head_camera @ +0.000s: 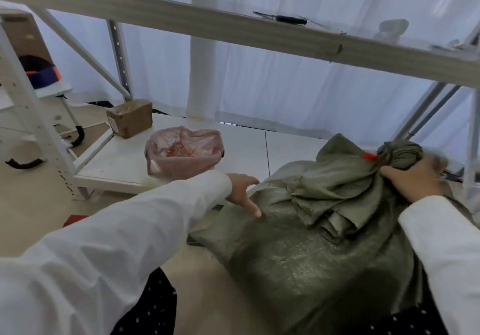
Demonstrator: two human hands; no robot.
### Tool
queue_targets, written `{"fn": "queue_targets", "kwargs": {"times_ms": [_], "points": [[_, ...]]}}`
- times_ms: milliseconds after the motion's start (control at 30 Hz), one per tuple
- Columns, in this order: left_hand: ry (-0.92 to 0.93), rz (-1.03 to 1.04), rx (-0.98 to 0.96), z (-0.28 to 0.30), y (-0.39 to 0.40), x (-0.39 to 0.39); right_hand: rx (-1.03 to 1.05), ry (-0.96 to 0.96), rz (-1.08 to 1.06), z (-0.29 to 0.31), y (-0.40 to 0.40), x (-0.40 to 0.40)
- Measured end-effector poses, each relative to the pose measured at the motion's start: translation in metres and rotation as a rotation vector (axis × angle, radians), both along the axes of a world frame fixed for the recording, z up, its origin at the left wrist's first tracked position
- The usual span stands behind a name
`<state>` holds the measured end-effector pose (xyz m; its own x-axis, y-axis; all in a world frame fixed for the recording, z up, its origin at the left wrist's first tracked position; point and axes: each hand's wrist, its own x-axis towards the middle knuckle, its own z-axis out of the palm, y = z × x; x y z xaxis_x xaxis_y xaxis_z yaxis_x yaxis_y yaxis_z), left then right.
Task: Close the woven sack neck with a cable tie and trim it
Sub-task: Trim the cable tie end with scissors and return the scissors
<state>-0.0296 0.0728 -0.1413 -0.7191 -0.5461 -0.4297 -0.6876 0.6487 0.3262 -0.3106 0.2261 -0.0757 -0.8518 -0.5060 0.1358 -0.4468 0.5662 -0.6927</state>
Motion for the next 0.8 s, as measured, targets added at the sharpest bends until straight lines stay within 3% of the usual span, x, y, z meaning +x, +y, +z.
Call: {"fn": "queue_targets", "kwargs": {"times_ms": [200,400,533,600,700,800], "points": [[0.041,-0.117,-0.141,-0.023,0.009,-0.030,-0.358,0.054,0.062,0.000,-0.017,0.012],[0.141,-0.223,-0.215,-0.009,0.015,-0.035,-0.247,0.364,-0.015,0.003,-0.018,0.016],[0.140,-0.139,0.074,-0.012,0.012,-0.029,-0.347,0.361,-0.058,0.016,-0.020,0.017],[0.051,-0.125,0.098,-0.019,0.010,-0.026,-0.193,0.377,-0.027,0.010,-0.026,0.018],[-0.058,-0.149,-0.081,-0.028,0.012,-0.025,0.158,0.368,0.055,-0.007,-0.038,0.029],[-0.070,-0.159,-0.136,-0.029,0.011,-0.027,0.276,0.388,0.022,-0.009,-0.043,0.038]]}}
